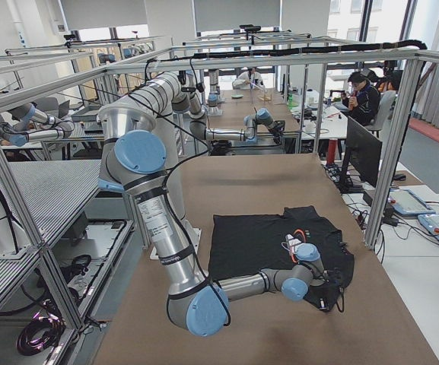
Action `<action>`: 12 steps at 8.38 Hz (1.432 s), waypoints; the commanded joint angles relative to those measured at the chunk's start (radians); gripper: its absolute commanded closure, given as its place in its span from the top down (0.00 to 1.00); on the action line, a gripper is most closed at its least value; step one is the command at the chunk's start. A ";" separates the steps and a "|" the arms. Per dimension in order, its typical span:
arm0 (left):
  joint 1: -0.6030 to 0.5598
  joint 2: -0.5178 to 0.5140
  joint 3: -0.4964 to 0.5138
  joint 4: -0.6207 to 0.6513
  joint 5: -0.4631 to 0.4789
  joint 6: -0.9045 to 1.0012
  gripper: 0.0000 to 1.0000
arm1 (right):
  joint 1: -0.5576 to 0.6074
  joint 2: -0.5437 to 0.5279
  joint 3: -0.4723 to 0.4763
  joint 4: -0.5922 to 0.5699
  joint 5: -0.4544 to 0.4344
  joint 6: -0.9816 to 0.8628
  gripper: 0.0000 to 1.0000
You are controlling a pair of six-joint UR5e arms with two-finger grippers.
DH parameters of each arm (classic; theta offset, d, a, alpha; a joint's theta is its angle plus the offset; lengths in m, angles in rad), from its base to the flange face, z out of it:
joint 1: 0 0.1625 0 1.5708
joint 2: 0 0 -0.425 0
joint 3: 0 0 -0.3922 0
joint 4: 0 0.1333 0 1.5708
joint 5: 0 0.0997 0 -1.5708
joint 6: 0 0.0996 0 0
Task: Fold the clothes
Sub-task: 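Move the right gripper over the shirt's shoulder and sleeve nearest it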
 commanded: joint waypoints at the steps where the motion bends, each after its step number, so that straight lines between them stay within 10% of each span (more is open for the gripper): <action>1: 0.000 0.004 0.001 0.000 0.002 0.001 0.94 | 0.002 0.002 0.061 -0.007 0.005 0.004 0.00; 4: 0.000 0.005 0.001 0.000 0.000 0.001 0.94 | -0.008 0.041 0.163 -0.065 0.008 0.092 0.00; 12: 0.001 0.002 0.003 0.001 0.002 -0.001 0.95 | -0.163 0.244 0.033 -0.093 -0.141 0.252 0.00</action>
